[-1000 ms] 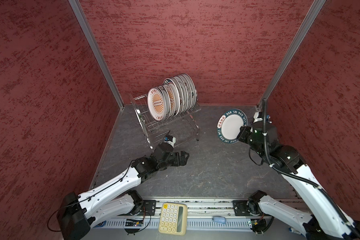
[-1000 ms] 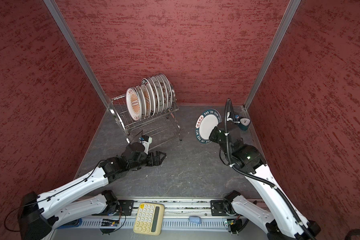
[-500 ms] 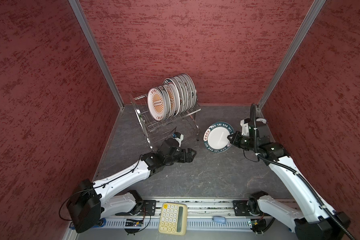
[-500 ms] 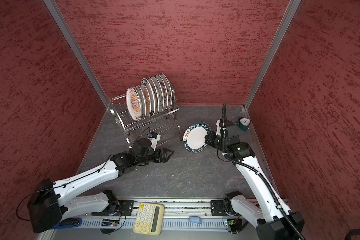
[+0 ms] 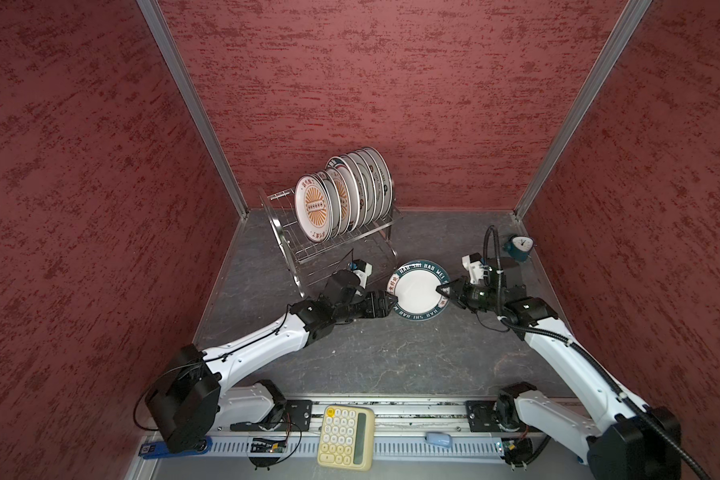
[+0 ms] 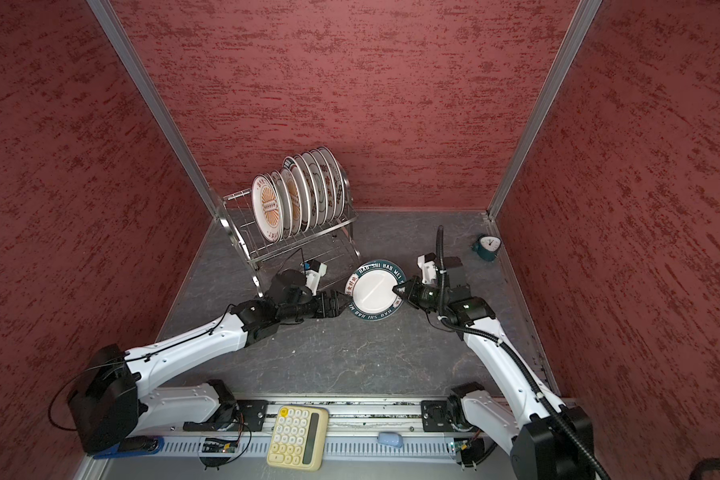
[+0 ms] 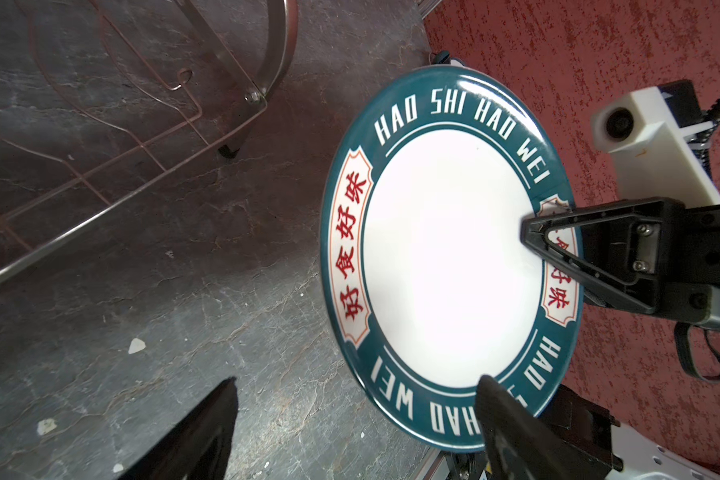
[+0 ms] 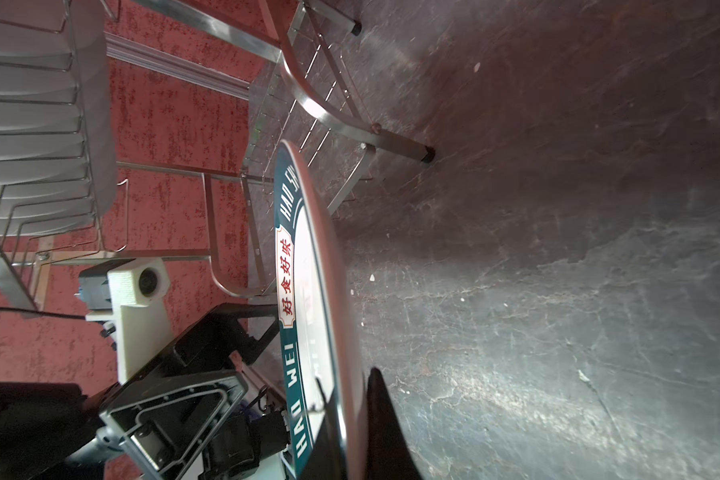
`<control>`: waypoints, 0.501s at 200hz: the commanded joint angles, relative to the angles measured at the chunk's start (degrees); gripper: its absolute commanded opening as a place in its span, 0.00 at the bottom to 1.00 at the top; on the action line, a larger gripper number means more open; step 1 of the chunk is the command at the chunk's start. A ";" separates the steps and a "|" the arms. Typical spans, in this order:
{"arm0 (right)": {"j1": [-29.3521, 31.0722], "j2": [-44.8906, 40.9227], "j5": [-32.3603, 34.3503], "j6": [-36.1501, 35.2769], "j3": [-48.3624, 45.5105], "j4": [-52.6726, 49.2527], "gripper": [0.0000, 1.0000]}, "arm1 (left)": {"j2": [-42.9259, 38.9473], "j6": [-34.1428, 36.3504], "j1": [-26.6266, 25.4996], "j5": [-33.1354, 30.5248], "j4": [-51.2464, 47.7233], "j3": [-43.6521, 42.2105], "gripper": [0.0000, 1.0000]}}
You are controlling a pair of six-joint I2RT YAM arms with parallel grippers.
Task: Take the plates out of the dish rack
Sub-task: 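Lower the plate with the right gripper while the left gripper reaches toward it, then grasp the plate rim with the left gripper while the right gripper releases and withdraws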
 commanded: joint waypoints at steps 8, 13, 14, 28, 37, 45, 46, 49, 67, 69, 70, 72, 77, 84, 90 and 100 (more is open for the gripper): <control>-0.53 -2.27 -6.43 4.35 -1.70 11.00 0.00 | 0.74 -1.45 0.35 2.12 4.67 1.20 0.85; -0.51 -2.34 -7.05 4.76 -2.14 12.09 0.00 | 0.77 -1.57 0.34 2.33 5.01 1.33 0.84; -0.50 -2.34 -7.19 4.84 -2.25 12.27 0.00 | 0.78 -1.56 0.37 2.31 5.00 1.33 0.84; -0.52 -2.27 -8.31 5.97 -3.59 14.24 0.00 | 0.78 -1.69 0.39 2.55 5.53 1.30 0.80; -0.53 -2.07 -9.00 6.32 -4.30 15.28 0.00 | 0.87 -1.77 0.37 3.11 6.05 1.31 0.78; -0.51 -1.99 -9.24 6.62 -4.78 15.91 0.00 | 0.94 -1.97 0.39 3.55 6.35 1.40 0.75; -0.50 -1.99 -9.26 6.65 -4.84 15.98 0.00 | 0.95 -1.98 0.39 3.59 6.41 1.41 0.75; -0.54 -1.99 -9.34 6.66 -4.96 16.19 0.00 | 1.00 -2.10 0.38 3.73 6.51 1.38 0.74; -0.55 -1.99 -10.26 7.02 -5.67 17.67 0.00 | 1.46 -2.64 0.39 4.71 7.73 1.30 0.67; -0.57 -2.05 -10.42 7.12 -5.78 17.88 0.00 | 1.48 -2.67 0.35 4.79 7.78 1.26 0.67; -0.53 -2.06 -10.46 7.12 -5.83 17.98 0.00 | 1.49 -2.72 0.33 4.82 7.79 1.30 0.66; -0.56 -2.07 -10.60 7.25 -5.86 18.16 0.00 | 1.58 -2.80 0.38 4.95 8.01 1.28 0.65; -0.50 -2.07 -10.82 7.31 -6.00 18.52 0.00 | 1.75 -2.94 0.40 5.14 8.26 1.18 0.62; -0.51 -2.04 -11.00 7.41 -6.09 18.83 0.00 | 1.95 -3.01 0.36 5.52 8.73 1.16 0.59; -0.51 -1.99 -11.11 7.45 -6.26 19.07 0.00 | 2.09 -3.10 0.35 5.79 8.89 1.24 0.56; -0.55 -1.99 -11.42 7.73 -6.56 19.93 0.00 | 2.23 -3.34 0.44 6.21 9.23 1.29 0.51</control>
